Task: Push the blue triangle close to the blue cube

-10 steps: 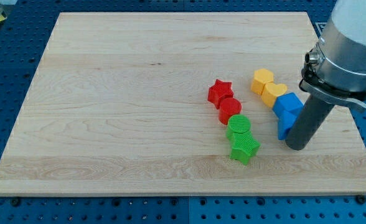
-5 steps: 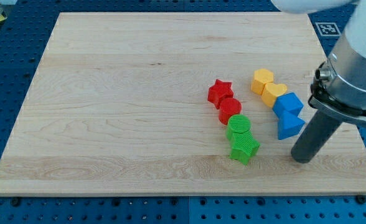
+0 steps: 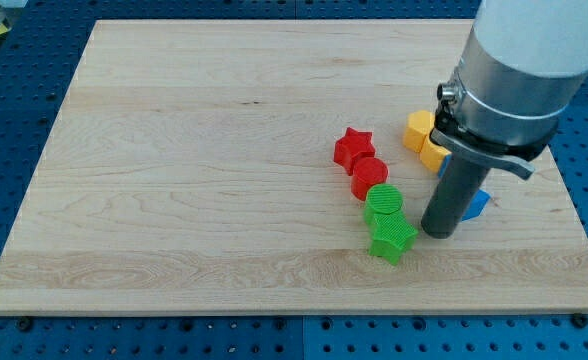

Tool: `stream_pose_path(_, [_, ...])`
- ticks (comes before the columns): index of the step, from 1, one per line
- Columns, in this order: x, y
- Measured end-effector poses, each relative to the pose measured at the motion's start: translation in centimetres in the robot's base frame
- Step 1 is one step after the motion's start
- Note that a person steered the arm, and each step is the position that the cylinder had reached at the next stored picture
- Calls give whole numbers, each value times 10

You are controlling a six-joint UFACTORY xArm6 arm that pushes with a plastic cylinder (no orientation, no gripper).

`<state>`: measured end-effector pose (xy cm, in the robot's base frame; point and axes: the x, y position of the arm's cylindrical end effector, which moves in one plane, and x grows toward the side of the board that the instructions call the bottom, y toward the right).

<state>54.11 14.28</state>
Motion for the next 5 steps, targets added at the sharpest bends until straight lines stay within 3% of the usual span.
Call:
stream_pose_path(4, [-6, 42])
stream_pose_path(5, [24, 65])
